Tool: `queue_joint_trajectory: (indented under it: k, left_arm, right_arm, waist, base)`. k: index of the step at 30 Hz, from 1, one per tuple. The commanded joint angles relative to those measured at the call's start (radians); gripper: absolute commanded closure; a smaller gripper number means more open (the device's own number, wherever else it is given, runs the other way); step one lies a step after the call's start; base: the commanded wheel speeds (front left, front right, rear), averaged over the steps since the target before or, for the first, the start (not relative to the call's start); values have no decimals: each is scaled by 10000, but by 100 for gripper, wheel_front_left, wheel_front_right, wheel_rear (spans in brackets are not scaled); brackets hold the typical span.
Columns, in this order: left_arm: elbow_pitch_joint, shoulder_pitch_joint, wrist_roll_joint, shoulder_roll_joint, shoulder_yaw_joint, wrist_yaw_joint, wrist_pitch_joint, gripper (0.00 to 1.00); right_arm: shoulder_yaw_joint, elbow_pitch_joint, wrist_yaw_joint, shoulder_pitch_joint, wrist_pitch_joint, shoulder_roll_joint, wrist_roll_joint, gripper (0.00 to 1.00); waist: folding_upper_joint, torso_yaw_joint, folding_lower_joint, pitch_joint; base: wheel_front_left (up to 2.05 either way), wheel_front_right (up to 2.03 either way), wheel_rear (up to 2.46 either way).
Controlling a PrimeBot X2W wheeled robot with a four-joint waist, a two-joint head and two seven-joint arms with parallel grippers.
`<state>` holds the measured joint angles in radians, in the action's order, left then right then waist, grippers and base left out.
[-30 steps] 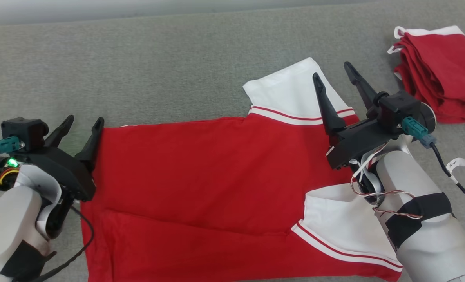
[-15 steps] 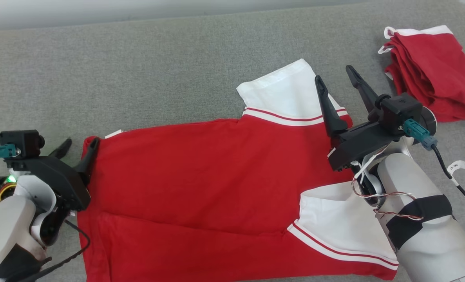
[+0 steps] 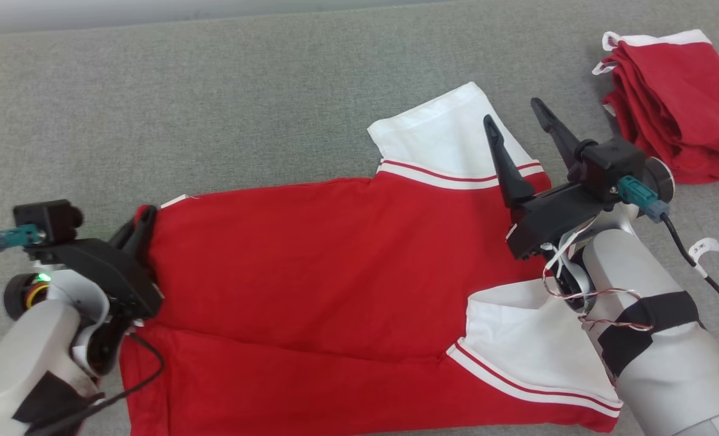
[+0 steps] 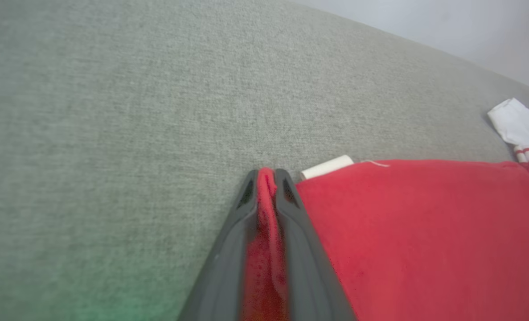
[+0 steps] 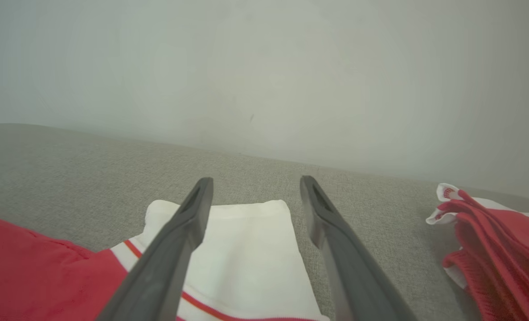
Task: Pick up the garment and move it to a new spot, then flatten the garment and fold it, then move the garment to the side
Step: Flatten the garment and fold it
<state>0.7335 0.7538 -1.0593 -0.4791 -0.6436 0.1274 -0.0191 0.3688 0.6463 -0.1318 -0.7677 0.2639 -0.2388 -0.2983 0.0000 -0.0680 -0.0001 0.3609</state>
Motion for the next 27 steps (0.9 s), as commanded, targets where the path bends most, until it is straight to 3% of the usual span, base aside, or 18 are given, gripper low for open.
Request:
queue_joint_trajectory:
  k: [1,6,10,20,27]
  left_arm:
    - [-25,-284,-148,315,-312,51,-32,100]
    - [-3,-7,-71,137,-305,17,991,100]
    - [-96,303,-92,362,-173,19,1999,100]
    - [-261,474,950,756,-532,-217,2756,100]
    - [-651,537,1382,1122,-437,-254,2830,100]
  right_arm:
    - [66,172,27,-183,0,-38,-44,0]
    - [423,1364,27,-984,-2,-67,-110,0]
    - [775,2667,28,-1857,-549,-92,-163,0]
    - [1141,5186,28,-3729,-1739,-341,-71,0]
    - [1081,6044,28,-4370,-2053,-575,-23,0]
  waist:
    - [0,85,1,14]
    - [0,366,1,87]
    - [0,687,1,248]
    - [0,1382,1,709]
    - [0,1840,1,1110]
  base:
    - [0,0,0]
    - [0,0,0]
    - [0,0,0]
    - [0,0,0]
    - [0,0,0]
